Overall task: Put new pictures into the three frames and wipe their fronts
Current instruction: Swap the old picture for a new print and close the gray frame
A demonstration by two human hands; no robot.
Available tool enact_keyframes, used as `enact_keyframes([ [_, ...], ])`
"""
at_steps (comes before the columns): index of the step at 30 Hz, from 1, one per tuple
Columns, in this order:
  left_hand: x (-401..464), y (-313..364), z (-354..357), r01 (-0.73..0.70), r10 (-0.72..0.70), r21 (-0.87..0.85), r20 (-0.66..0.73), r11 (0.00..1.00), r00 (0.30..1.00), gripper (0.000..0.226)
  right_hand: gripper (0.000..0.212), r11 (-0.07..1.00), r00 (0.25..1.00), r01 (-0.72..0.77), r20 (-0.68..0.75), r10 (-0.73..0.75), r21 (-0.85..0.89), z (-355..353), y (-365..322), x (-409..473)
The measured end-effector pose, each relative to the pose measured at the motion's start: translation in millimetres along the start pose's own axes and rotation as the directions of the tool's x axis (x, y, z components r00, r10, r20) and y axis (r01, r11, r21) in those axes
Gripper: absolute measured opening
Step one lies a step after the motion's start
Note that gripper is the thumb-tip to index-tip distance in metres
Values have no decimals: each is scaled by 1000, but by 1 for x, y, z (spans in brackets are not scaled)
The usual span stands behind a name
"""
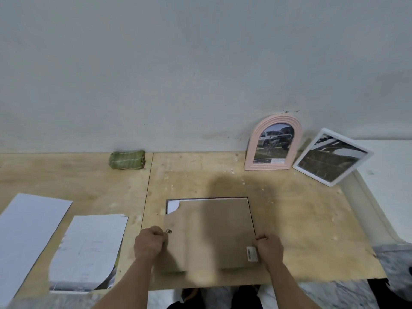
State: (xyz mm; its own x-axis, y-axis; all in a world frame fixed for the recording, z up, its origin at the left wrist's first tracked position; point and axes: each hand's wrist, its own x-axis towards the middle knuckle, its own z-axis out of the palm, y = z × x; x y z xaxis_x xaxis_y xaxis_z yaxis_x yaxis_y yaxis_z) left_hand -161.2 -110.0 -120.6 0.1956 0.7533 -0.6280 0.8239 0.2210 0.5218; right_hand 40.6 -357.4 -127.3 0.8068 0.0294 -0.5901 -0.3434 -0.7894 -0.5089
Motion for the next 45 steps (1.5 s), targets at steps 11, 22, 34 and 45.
enact_keyframes([
  [11, 3, -12, 4, 68, -59, -262, 41, 963, 997, 13, 14, 951, 985, -157, 107, 132, 266, 7, -2, 8],
  [22, 11, -4, -2, 90, -20, -387, 182, 918, 983, 17, 16, 875, 966, -229, 211, 150, 427, -7, -14, 3],
  [34, 4, -7, -26, 240, 15, -287, 670, 927, 742, 38, 37, 918, 860, -220, 510, 22, 330, -37, -20, -4],
  [45, 7, -9, -25, 228, -6, -316, 572, 921, 820, 36, 45, 817, 862, -270, 506, -30, 509, -21, -13, -17],
])
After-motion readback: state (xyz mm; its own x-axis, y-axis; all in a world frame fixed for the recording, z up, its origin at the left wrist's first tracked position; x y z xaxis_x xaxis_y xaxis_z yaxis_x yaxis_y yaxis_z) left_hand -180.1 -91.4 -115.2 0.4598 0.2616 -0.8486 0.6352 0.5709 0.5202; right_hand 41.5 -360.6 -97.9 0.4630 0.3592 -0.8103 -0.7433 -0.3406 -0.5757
